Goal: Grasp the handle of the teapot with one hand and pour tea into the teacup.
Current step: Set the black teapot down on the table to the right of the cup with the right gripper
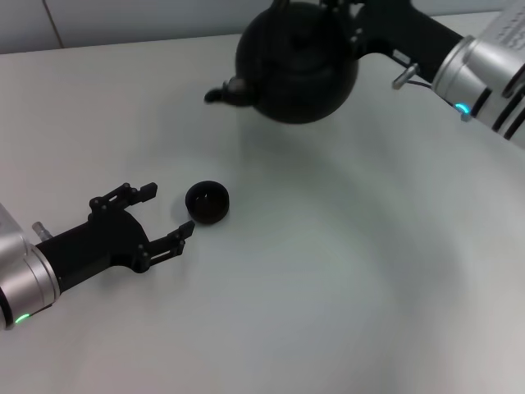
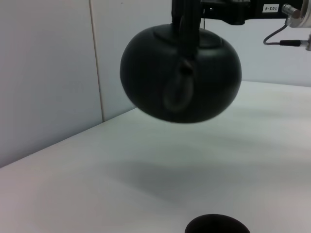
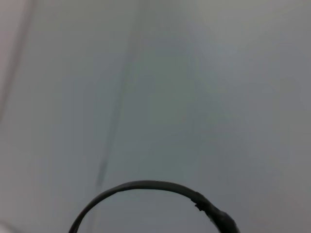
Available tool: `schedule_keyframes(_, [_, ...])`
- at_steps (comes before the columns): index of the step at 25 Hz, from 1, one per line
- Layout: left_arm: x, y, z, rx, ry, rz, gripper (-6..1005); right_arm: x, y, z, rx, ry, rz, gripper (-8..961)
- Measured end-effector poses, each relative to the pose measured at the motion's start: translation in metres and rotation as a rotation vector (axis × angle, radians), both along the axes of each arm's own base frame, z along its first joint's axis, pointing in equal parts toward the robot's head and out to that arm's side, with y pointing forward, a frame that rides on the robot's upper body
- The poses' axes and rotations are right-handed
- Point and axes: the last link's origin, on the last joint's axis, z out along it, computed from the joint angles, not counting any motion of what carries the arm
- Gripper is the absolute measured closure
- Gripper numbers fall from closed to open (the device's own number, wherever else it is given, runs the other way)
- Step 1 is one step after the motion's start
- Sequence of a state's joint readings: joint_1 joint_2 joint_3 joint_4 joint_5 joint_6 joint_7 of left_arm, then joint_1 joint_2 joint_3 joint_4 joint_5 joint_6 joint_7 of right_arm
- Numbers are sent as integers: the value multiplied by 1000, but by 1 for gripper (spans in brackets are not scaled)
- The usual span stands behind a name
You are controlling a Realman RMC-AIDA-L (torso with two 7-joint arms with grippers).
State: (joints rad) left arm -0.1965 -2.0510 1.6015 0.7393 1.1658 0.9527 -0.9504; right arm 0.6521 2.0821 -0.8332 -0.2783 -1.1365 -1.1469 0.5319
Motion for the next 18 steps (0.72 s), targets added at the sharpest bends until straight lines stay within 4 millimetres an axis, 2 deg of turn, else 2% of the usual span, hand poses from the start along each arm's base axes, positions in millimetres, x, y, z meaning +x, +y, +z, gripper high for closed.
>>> schedule_keyframes(3, [-1, -1, 0, 0, 0, 0, 189, 14, -3, 7, 30, 84, -85, 873])
schedule_keyframes(4, [-1, -1, 1, -1, 0, -1, 189, 26, -7, 10, 47, 133, -142, 873])
schedule_keyframes(5, [-1, -1, 1, -1, 0, -1, 189, 26, -7, 10, 47, 133, -142, 873])
schedule_keyframes(6, [-1, -2, 1, -2, -1, -1, 189, 35, -12, 12, 58, 154, -180, 873])
schedule_keyframes(11, [-2, -2, 1, -2, 0, 0, 189, 55, -25, 12, 72, 178, -245, 873])
schedule_keyframes(18, [-2, -2, 1, -1, 1, -1, 189, 64, -35, 5, 66, 162, -271, 872])
